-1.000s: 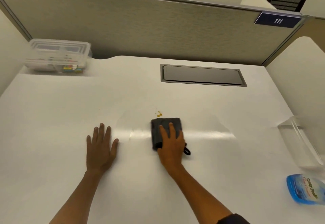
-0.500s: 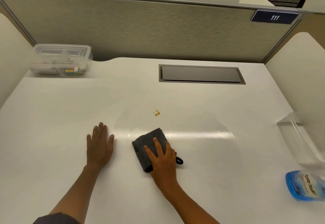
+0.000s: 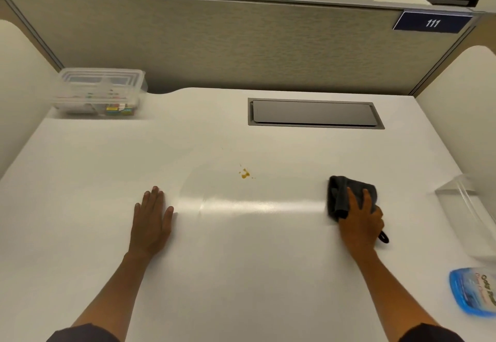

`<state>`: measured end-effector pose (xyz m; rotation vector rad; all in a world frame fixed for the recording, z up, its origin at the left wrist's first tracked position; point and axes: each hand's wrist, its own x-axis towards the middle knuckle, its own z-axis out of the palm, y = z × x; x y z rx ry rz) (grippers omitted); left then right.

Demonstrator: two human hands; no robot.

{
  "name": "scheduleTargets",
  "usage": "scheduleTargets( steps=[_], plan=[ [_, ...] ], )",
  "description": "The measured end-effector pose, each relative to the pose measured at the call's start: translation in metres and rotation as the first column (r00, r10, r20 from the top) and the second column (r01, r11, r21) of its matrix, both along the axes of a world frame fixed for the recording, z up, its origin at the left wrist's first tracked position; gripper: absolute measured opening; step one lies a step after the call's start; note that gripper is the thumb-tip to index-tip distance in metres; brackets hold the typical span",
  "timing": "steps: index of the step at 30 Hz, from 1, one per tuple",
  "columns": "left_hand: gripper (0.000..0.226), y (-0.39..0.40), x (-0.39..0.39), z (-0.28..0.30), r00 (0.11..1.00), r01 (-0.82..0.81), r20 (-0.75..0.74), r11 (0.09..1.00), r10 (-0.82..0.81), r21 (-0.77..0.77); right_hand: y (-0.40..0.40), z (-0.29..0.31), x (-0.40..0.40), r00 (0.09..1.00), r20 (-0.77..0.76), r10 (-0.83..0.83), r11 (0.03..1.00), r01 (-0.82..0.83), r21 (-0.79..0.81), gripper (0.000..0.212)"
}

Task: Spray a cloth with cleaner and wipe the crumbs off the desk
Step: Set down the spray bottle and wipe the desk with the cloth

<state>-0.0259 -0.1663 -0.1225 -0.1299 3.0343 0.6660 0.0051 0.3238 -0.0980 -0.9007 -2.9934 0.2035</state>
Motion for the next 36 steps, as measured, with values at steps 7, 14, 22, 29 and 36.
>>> scheduleTargets(
  steps=[7,14,22,29,36],
  plan=[
    [0.073,-0.003,-0.001,-0.009,0.999,0.026,-0.027,0.996,-0.029,-0.087,-0.019,0.002,-0.046,0.994,-0.052,-0.097,0.993,0.093,-0.077,0.068],
    [0.071,-0.005,0.0,-0.014,0.999,0.033,-0.026,0.993,-0.036,-0.117,-0.077,0.013,-0.105,1.0,0.027,0.006,0.995,-0.004,-0.095,0.068],
    [0.07,-0.005,-0.001,-0.012,0.999,0.032,-0.023,0.995,-0.034,-0.098,-0.223,0.015,-0.135,0.928,0.016,0.372,0.909,-0.361,-0.21,0.076],
    [0.066,-0.005,-0.002,-0.009,0.998,0.028,-0.045,0.997,-0.031,-0.078,-0.322,0.002,-0.077,0.788,-0.046,0.614,0.758,-0.605,-0.242,0.077],
    [0.066,-0.004,0.0,-0.005,0.999,0.028,-0.032,0.997,-0.03,-0.073,-0.309,-0.004,-0.059,0.725,-0.066,0.686,0.7,-0.682,-0.212,0.076]
  ],
)
